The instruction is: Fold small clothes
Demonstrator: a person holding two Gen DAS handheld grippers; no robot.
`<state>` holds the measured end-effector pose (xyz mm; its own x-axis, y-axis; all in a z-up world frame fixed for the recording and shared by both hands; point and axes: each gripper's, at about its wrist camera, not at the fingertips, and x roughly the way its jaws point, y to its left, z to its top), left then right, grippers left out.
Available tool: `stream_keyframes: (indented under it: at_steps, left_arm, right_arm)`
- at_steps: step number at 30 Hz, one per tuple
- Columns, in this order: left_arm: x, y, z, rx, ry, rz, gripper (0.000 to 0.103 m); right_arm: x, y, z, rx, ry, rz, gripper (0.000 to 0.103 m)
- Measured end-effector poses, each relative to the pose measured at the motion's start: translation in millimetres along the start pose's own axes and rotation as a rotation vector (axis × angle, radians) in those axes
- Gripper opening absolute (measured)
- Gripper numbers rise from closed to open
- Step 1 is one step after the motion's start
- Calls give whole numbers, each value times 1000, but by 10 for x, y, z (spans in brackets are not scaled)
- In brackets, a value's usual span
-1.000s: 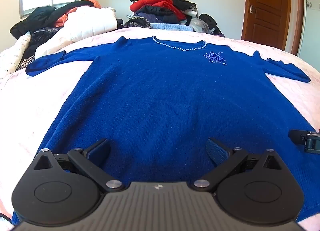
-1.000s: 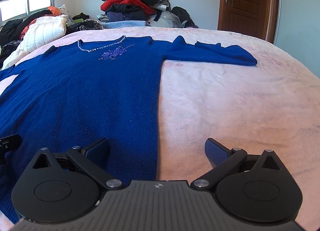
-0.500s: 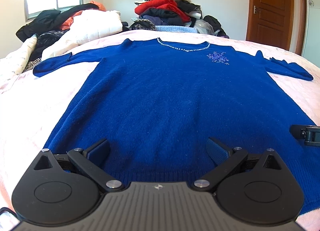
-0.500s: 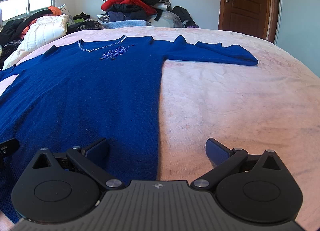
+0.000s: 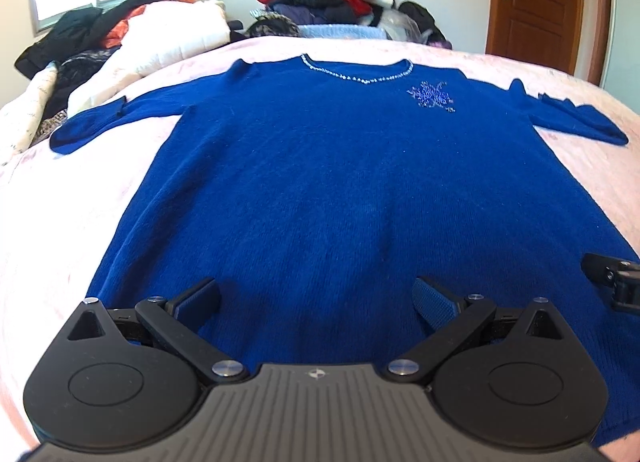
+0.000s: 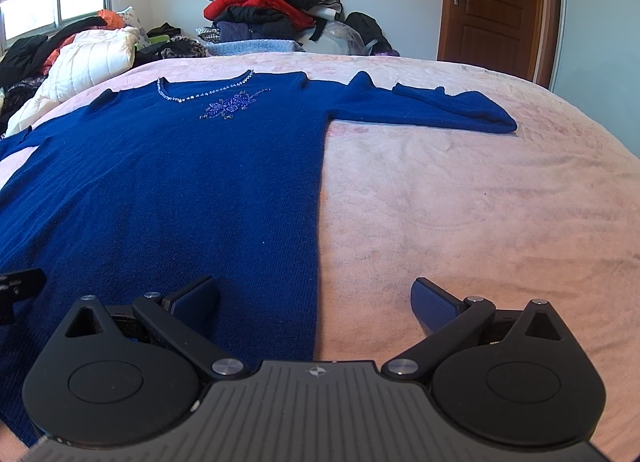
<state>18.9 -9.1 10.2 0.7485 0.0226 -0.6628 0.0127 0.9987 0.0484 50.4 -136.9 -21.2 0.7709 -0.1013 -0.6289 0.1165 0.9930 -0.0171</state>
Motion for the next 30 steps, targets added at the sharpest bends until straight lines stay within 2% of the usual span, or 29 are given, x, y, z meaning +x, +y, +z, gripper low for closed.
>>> stream_keyframes:
  at_steps: [6,10,17,19,25,27,30]
  left_arm:
    - [141,-24,196,5,40,-2,103]
    - [256,-68,345,-17,60,-2,103]
    - [396,-91,657,-27,54,6,103]
    - [446,-89,793,-25,43,15,103]
    - [590,-118,1195,-29,-13,24,103]
    - [681,-160,1330,-23,-18,15,103]
    - [868,-244,1548,-7,-21,4,103]
  right_arm:
    - [-34,94,175,-103,-48,4,103]
    - [122,164,407,-170,-43,29,103]
    - [413,125,805,-60,52,149,103]
    - [506,80,956,-37,53,159,103]
    - [807,-116,1455,-49,-27,118,99]
    - [944,-219,1595,-66,-49,98,94]
    - [1191,-407,1768,-75,-58,46,94]
